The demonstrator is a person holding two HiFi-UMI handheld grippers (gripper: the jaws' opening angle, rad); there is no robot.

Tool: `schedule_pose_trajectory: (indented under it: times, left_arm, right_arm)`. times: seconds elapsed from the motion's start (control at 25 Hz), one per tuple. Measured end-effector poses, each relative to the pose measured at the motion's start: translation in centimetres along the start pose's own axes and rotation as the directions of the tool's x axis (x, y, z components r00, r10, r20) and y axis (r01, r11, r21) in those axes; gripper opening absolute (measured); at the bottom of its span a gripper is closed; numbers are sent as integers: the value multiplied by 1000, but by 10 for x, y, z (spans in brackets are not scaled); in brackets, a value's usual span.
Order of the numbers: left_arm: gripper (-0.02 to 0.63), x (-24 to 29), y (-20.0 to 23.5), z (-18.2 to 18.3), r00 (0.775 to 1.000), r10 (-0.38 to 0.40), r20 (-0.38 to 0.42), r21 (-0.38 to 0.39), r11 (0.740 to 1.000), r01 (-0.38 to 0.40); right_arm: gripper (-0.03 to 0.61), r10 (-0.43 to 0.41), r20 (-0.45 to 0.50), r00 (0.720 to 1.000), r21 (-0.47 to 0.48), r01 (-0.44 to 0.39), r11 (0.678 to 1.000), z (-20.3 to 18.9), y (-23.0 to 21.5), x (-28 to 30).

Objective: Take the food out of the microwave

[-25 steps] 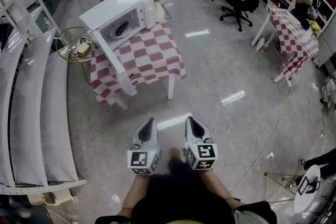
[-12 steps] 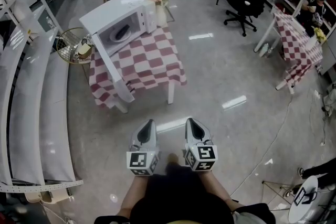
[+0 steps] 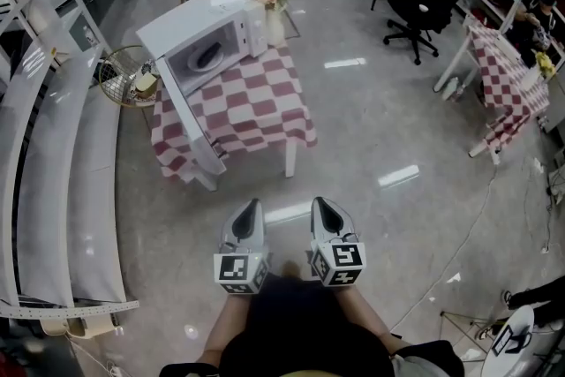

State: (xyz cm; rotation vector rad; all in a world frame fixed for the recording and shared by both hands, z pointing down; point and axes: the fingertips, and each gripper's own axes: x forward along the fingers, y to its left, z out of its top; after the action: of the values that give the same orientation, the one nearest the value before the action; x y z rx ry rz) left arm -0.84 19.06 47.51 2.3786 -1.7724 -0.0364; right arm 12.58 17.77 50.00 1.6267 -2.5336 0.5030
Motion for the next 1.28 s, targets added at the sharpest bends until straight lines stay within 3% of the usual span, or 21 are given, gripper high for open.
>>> schedule_pose_trajectory:
  times: [0.68, 1.28]
  left_arm:
    - [9, 10, -8, 0, 1000, -17, -5, -8, 1000, 17]
    - [9, 9, -2, 4, 1000, 12, 3, 14, 1000, -12]
  right_arm:
    - [0, -9, -6, 1000, 14, 9, 1000, 1, -10, -2]
    - [1, 12, 0, 1000, 15, -12, 1000, 3, -6, 7]
